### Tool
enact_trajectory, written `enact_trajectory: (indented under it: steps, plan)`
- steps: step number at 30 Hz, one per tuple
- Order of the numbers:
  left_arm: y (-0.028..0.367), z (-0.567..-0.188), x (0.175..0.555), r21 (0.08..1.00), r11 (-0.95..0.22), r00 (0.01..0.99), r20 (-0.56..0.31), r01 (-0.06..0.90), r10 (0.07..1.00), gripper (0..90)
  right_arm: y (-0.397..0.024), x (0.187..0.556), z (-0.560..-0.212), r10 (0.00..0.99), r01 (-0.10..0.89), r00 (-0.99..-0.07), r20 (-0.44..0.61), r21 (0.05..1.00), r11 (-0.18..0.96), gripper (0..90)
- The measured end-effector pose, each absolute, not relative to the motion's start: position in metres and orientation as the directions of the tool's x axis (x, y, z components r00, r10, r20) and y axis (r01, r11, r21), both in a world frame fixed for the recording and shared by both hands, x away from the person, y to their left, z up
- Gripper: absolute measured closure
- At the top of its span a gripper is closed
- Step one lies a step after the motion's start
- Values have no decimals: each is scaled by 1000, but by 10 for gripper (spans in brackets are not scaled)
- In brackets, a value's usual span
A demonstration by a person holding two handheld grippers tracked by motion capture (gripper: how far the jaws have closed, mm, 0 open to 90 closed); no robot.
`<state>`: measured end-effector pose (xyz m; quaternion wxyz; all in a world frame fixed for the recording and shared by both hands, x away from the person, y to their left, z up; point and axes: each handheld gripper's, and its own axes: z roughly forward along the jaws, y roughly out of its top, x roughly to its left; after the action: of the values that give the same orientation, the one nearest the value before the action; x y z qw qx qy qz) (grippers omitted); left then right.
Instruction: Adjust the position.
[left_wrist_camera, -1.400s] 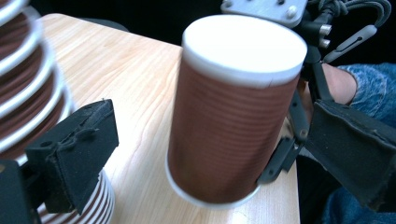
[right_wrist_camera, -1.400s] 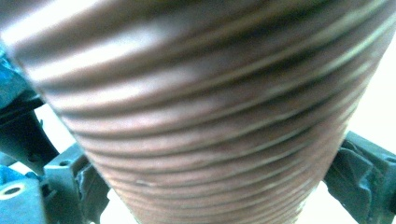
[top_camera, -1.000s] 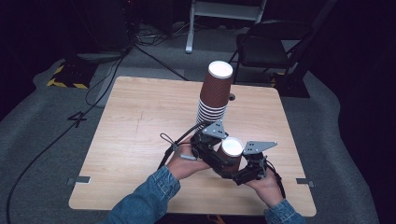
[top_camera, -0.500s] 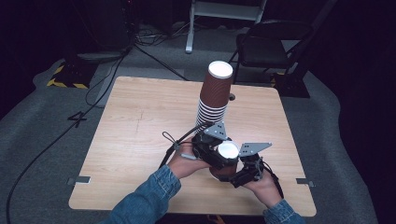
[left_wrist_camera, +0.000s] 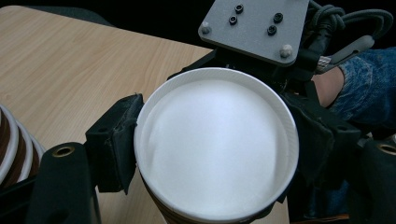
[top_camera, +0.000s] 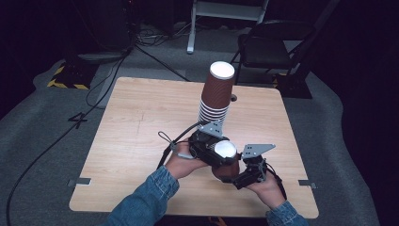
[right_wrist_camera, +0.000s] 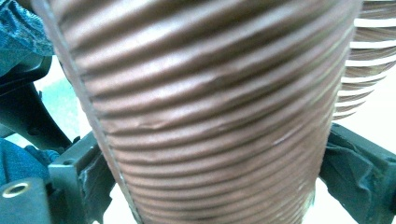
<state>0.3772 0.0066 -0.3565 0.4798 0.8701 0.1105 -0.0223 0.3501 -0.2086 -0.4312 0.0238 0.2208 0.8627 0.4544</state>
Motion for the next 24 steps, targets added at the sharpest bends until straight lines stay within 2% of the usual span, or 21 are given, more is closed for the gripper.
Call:
enact_trajectory:
  steps: [11, 14, 22, 23, 24]
  plan:
    - [17, -356, 379, 858, -458, 970, -169, 231, 173, 255, -211, 349, -428, 402, 329, -906, 134, 821, 466, 44]
    - [28, -355, 380, 878, -411, 964, -178, 246, 195, 255, -216, 349, -424, 418, 335, -898, 139, 831, 444, 4]
    - [48, -355, 383, 900, -339, 950, -195, 272, 245, 256, -229, 348, -420, 452, 363, -878, 158, 835, 413, 4]
    - [51, -356, 384, 905, -323, 947, -201, 277, 249, 256, -231, 348, -420, 457, 384, -871, 179, 830, 405, 11]
    - [55, -356, 384, 913, -296, 943, -208, 283, 259, 256, -233, 347, -422, 446, 415, -866, 227, 824, 386, 89]
